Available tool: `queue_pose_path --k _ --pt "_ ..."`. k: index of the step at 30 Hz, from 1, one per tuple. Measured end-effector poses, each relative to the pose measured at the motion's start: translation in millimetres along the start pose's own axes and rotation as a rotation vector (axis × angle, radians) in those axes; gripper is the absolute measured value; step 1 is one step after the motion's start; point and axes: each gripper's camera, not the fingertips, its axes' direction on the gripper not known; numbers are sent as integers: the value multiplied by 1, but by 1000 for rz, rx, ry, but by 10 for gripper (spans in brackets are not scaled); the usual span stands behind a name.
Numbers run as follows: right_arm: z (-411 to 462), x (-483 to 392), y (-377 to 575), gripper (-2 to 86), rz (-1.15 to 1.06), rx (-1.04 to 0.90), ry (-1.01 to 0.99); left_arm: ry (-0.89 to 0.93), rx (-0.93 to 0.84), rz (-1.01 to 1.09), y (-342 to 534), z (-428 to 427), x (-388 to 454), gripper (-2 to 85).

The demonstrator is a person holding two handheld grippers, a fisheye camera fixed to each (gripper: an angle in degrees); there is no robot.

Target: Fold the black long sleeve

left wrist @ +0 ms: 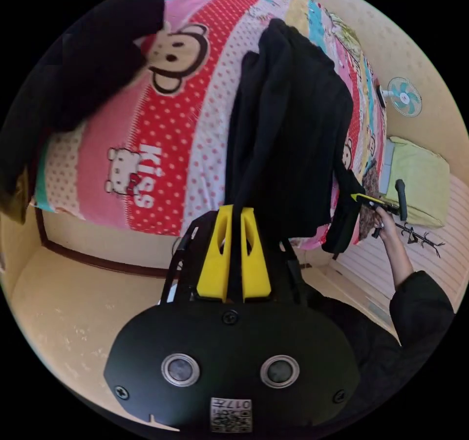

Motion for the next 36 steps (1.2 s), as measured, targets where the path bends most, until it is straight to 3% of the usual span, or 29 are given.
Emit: queue_pose_path --k 3,5,7,12,16,18,20,22,29,36 --pt "-43 81 25 44 237 128 160 -58 230 -280 22 -87 -89 54" --pt "-53 127 47 57 426 173 86 -79 350 -413 50 -116 -123 78" --pt "-33 158 69 78 524 145 -122 -58 393 -404 71 -119 -132 86" --pt "37 113 75 109 301 52 -348 134 114 1 82 -7 -64 108" --pt "76 76 71 123 131 67 -382 154 4 76 82 62 -32 136" --pt "100 76 69 121 166 -11 -397 179 -110 60 82 98 -28 135" --pt "99 84 73 112 200 12 -380 99 -107 73 89 92 -22 125" --pt "90 94 75 67 81 -3 -428 116 -185 93 91 84 -20 100" --pt "21 153 125 28 -147 45 -508 412 -190 104 140 -17 -51 45" --pt "-30 244 226 22 -87 153 -690 239 -185 127 239 -63 -56 -2"
